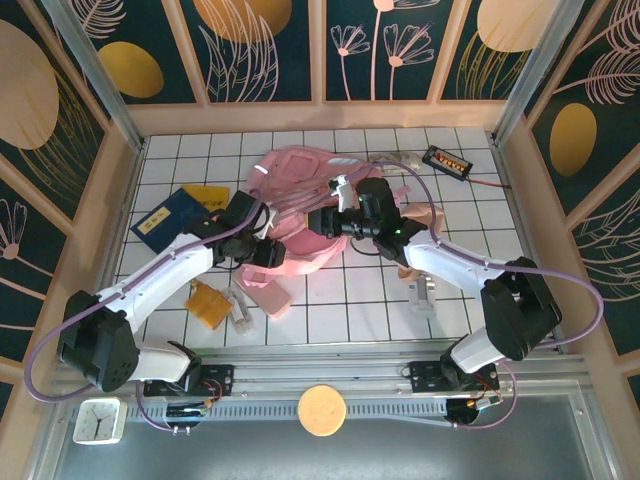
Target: Pack the student bag
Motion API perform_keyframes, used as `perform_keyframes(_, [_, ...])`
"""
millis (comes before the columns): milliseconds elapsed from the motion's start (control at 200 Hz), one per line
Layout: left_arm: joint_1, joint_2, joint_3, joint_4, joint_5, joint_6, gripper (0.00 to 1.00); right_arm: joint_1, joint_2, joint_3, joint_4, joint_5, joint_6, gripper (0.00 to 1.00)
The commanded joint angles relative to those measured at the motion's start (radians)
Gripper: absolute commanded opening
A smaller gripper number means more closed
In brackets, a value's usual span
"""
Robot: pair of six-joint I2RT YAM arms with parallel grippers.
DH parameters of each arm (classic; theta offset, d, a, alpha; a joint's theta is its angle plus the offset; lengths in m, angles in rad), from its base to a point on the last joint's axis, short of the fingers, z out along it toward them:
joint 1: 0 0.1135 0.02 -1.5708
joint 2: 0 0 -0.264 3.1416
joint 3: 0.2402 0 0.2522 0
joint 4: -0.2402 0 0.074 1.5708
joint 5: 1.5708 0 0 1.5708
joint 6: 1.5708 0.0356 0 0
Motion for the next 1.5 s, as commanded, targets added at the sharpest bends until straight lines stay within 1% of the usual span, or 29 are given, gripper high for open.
perform_keyframes(0, [-0.006,-0.026,-0.026,0.053,-0.049,-0.015,0.5,0.004,-0.001,0.065,0.082,-0.013,0.013,0.26])
perform_keyframes(200, [-0.006,-0.03,-0.042,0.116,-0.12,-0.036,0.48,0.015,0.008,0.081,0.077,-0.007,0.022,0.26])
perform_keyframes(390, [-0.006,0.004,-0.067,0.171,-0.098,-0.04,0.44,0.03,0.018,0.108,0.059,0.009,0.022,0.26])
perform_keyframes(410, [-0.006,0.005,-0.071,0.177,-0.094,-0.04,0.42,0.031,0.018,0.108,0.058,0.011,0.022,0.25])
perform_keyframes(490, [-0.006,0.011,-0.084,0.191,-0.082,-0.037,0.24,0.03,0.02,0.116,0.051,0.015,0.02,0.26])
perform_keyframes(530, [-0.006,0.012,-0.085,0.186,-0.081,-0.037,0.13,0.031,0.023,0.12,0.042,0.018,0.015,0.25])
perform_keyframes(570, [-0.006,0.009,-0.083,0.175,-0.084,-0.038,0.0,0.031,0.023,0.12,0.031,0.021,0.008,0.25])
perform_keyframes(681, [-0.006,-0.02,-0.076,0.133,-0.108,-0.029,0.0,0.02,0.016,0.104,0.003,0.03,-0.022,0.21])
perform_keyframes(811, [0.0,-0.067,-0.066,0.062,-0.153,0.007,0.0,-0.024,-0.017,0.048,-0.019,0.042,-0.056,0.11])
perform_keyframes(891, [0.027,-0.079,-0.064,0.026,-0.165,0.029,0.0,-0.066,-0.044,0.004,-0.016,0.022,-0.066,0.06])
perform_keyframes(981, [0.084,-0.081,-0.041,-0.006,-0.165,0.051,0.0,-0.111,-0.07,-0.017,-0.061,0.007,-0.114,0.01])
perform_keyframes(1031, [0.116,-0.083,-0.041,-0.018,-0.163,0.056,0.0,-0.124,-0.081,-0.028,-0.078,-0.002,-0.128,0.0])
perform_keyframes(1046, [0.124,-0.084,-0.013,-0.024,-0.164,0.058,0.0,-0.123,-0.086,-0.031,-0.083,-0.005,-0.132,0.0])
perform_keyframes(1051, [0.125,-0.083,-0.01,-0.025,-0.164,0.059,0.0,-0.146,-0.09,-0.035,-0.084,-0.008,-0.134,0.0])
perform_keyframes(1081, [0.136,-0.08,0.004,-0.037,-0.167,0.066,0.0,-0.167,-0.099,-0.043,-0.085,-0.018,-0.138,0.0])
perform_keyframes(1191, [0.147,-0.049,0.03,-0.048,-0.173,0.08,0.0,-0.228,-0.127,-0.059,-0.089,-0.083,-0.137,0.01])
perform_keyframes(1276, [0.149,-0.026,0.042,-0.045,-0.227,0.052,0.0,-0.239,-0.137,-0.054,-0.104,-0.105,-0.148,0.01])
perform_keyframes(1351, [0.169,0.006,0.052,-0.043,-0.262,0.026,0.0,-0.247,-0.147,-0.053,-0.119,-0.126,-0.155,0.01])
perform_keyframes(1426, [0.181,0.052,0.073,-0.032,-0.275,0.019,0.0,-0.258,-0.176,-0.068,-0.114,-0.146,-0.15,0.01])
perform_keyframes(1466, [0.18,0.067,0.087,-0.014,-0.25,0.024,0.0,-0.272,-0.183,-0.071,-0.11,-0.183,-0.127,0.04])
perform_keyframes(1496, [0.181,0.071,0.102,0.0,-0.211,0.026,0.0,-0.278,-0.184,-0.071,-0.099,-0.222,-0.107,0.1])
